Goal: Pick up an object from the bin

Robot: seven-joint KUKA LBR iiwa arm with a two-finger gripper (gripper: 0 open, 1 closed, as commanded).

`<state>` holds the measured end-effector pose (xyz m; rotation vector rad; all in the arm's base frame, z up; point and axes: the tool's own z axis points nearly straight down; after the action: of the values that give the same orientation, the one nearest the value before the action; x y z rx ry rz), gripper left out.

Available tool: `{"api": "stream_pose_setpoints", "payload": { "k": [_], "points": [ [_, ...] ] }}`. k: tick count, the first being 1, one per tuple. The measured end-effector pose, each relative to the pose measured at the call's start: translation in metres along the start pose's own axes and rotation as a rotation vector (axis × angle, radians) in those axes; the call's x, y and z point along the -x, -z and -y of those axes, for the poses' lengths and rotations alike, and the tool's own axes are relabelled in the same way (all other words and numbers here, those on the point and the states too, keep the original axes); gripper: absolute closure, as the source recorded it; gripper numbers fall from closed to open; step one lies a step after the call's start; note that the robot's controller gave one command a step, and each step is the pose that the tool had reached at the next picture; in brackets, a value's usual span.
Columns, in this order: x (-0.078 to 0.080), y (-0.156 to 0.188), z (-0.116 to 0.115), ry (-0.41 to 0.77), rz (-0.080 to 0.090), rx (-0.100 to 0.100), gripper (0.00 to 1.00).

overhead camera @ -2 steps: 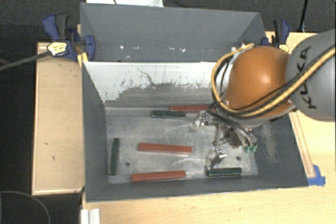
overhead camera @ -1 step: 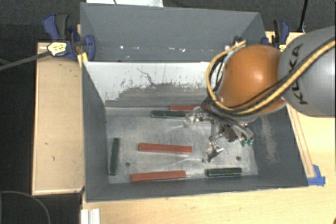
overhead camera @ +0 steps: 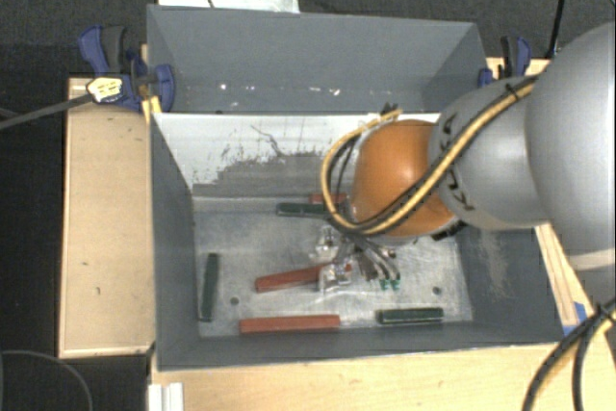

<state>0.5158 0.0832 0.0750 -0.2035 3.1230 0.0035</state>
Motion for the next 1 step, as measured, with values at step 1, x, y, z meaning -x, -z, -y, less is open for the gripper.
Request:
{"api": "stream_pose_setpoints", "payload": {
  "k": [1],
  "points": [
    [0.0000, 0.0000, 0.0000, -0.001, 0.000, 0.000, 1.00]
  ]
}}
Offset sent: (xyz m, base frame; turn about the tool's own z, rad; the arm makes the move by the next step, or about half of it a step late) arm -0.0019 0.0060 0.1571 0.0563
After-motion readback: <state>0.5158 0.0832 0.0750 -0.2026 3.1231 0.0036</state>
